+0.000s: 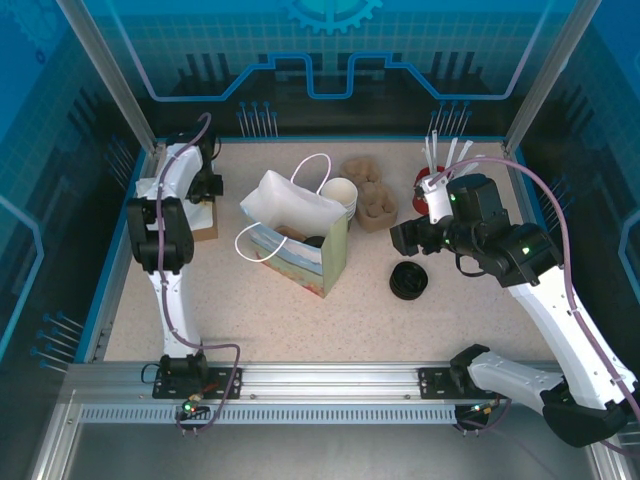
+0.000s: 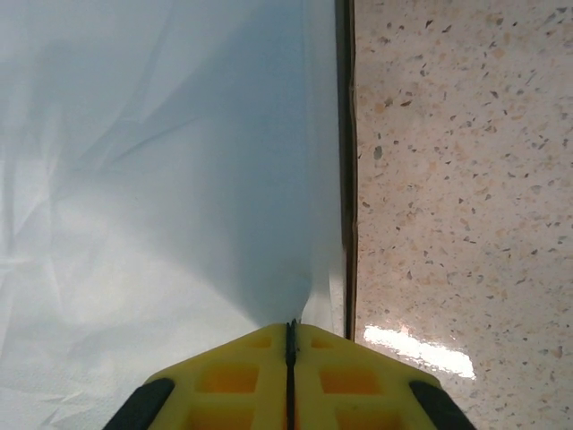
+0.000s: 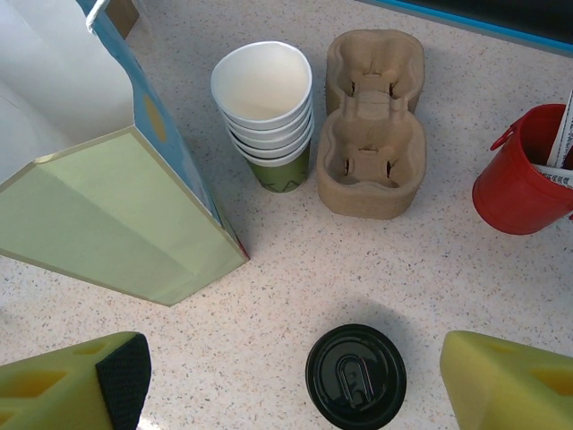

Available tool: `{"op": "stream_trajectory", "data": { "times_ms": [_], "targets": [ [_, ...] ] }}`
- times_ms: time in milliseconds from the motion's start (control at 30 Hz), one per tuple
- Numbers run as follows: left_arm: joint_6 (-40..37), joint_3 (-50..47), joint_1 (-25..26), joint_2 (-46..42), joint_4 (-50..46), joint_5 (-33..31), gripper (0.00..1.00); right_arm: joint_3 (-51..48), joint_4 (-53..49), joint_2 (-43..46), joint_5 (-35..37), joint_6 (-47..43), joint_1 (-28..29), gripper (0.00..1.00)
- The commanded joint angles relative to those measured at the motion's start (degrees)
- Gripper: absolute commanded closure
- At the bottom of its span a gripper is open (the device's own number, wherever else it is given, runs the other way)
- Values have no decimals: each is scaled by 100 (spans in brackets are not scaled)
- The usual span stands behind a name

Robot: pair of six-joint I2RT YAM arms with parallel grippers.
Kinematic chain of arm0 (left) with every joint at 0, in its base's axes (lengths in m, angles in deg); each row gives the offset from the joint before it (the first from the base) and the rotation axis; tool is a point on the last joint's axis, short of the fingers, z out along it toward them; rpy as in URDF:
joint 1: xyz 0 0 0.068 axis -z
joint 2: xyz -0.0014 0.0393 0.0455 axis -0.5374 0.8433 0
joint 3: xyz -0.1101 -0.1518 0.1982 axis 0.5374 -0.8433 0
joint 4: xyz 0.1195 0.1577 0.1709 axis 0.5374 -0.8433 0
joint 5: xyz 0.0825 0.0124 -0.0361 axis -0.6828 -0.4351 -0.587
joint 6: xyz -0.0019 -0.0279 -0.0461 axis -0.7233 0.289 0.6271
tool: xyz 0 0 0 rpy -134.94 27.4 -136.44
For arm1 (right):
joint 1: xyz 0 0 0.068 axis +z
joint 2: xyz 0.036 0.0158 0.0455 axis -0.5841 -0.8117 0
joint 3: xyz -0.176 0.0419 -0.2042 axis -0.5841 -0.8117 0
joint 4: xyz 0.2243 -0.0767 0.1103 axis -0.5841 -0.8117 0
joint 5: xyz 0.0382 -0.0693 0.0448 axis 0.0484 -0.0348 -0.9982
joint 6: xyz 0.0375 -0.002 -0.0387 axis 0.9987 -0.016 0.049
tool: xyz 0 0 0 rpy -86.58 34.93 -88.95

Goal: Pack the takeout coffee

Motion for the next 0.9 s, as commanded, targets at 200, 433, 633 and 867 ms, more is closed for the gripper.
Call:
{"op": "stream_trajectory", "data": {
  "times_ms": [200,433,633,867],
  "targets": [
    [-150,215,-166,-773,-254,355,100,-41,201,-24,-115,75,-89,14],
    [-203,139,-362,-1484,-439,1356,100,-211,535,26,-481,-101,-98,14],
    [-88,193,-518,-2383,-449,1738,100,-288,975,-17,-975,-271,-92,14],
    [70,-99,-518,-3712,401,2442,100,78,1524,-304,-1464,-475,-35,15]
  ]
}}
